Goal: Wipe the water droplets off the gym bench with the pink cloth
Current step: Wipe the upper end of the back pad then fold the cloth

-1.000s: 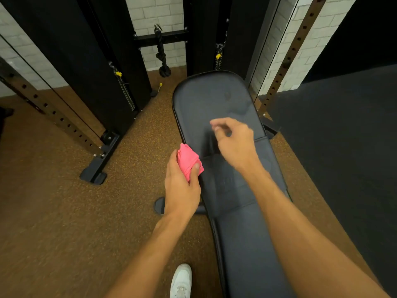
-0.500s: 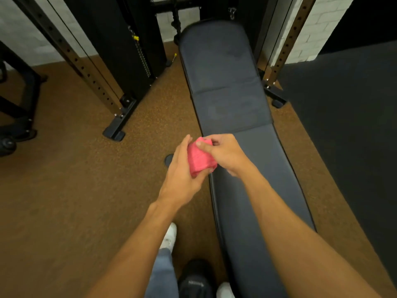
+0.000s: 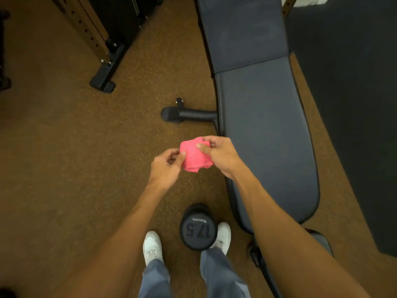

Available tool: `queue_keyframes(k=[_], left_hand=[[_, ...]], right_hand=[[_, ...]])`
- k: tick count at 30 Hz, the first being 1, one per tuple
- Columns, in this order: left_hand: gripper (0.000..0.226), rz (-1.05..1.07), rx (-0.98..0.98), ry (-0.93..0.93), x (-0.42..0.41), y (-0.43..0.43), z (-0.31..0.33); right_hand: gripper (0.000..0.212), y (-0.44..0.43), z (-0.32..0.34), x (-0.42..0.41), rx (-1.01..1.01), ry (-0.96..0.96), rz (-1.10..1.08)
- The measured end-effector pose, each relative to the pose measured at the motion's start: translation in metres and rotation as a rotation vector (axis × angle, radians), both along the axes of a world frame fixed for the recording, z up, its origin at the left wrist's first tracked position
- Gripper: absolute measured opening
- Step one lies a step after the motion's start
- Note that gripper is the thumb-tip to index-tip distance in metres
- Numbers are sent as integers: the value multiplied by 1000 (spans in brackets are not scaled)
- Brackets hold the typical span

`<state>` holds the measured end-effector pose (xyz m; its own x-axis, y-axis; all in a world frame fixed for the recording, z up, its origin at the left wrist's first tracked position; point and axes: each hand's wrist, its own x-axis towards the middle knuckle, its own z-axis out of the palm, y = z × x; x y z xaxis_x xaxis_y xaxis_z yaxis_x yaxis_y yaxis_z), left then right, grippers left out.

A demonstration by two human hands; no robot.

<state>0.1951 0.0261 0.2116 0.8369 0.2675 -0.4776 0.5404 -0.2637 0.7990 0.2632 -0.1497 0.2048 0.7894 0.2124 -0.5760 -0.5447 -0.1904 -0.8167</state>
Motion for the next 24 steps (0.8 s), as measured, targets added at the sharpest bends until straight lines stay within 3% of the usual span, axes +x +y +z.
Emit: queue_keyframes(k=[9,13,17,24], left_hand=[[7,-31,-96,197,-106,10,-87],[14,-98,-35,301,-152,11,-148],[13,-139,4,385,-198,3,-222],[21,-196,93,454,-232,-19,-259]], right_hand=[[11,9,-94,-127,-246,19,28],[27,6,-140,-176,-416,53,122],[28,1,-189,-220,-519,122,148],[25,-3,-243,-273,-636,215,131]])
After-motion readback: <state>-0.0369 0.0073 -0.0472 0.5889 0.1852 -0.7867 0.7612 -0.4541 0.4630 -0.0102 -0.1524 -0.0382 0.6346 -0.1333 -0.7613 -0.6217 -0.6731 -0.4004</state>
